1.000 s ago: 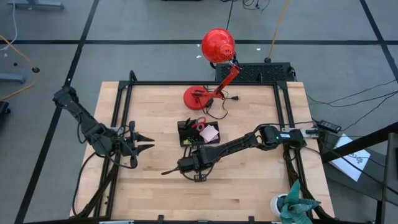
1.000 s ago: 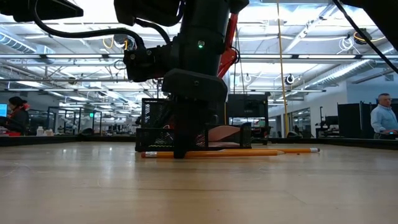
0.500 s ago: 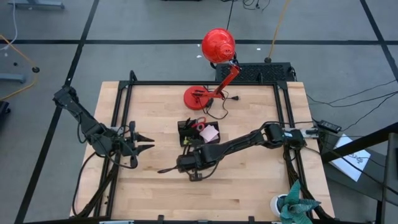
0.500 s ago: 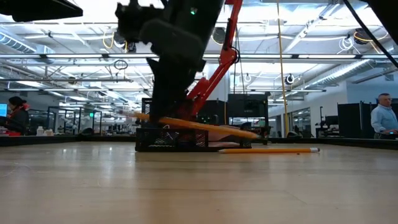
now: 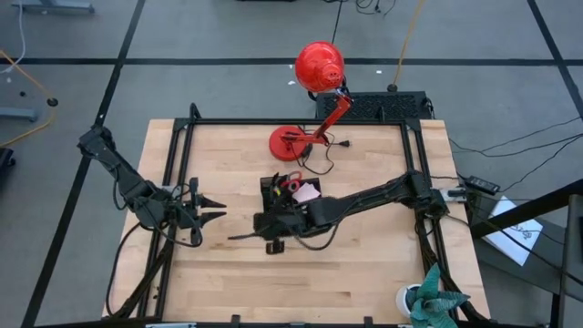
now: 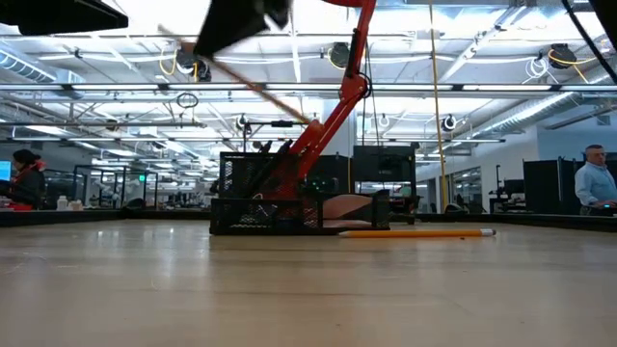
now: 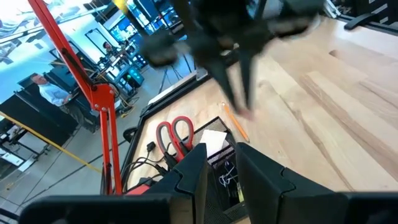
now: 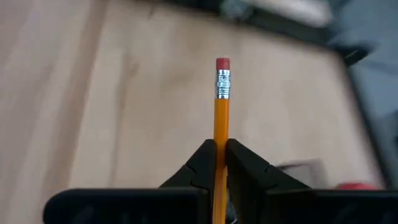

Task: Pick and place office supplies into organizer
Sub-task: Put the bottom yellow pencil into the desk organizer

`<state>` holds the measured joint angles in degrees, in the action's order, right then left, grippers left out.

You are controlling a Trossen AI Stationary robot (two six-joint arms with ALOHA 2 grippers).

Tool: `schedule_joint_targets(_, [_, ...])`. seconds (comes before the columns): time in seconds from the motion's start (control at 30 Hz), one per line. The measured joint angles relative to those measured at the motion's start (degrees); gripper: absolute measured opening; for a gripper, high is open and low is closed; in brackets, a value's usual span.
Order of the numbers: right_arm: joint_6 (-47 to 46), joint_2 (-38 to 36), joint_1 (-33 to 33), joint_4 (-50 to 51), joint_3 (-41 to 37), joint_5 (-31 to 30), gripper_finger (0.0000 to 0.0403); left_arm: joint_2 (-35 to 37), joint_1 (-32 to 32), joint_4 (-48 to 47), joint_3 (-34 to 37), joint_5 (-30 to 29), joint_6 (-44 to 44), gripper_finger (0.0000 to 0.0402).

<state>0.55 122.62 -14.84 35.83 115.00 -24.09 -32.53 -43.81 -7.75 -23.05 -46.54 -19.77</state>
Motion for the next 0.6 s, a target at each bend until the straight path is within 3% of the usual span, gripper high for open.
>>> schedule_joint_targets(0.17, [3.19,-5.24,0.86,-5.6,-0.85,-6.97,0.0025,-0.03,0.01,-0.37,0.0,0.0,0.44,0.0093])
schedule_joint_targets(0.27, [4.35,-8.5,1.36,-12.92,-3.3,-7.5,0.0025,0.0,0.02,-0.42,0.0,0.0,0.46,0.0093])
schedule_joint_targets(0.47, [9.28,-14.26,2.1,-41.35,-19.12,-7.41,0.0025,-0.04,0.01,-0.72,0.0,0.02,0.7,0.0093])
schedule_joint_targets(0.6, [10.93,-16.47,3.51,-70.11,-33.92,-7.67,0.0025,-0.02,0.0,-0.79,0.0,0.03,0.93,0.0093])
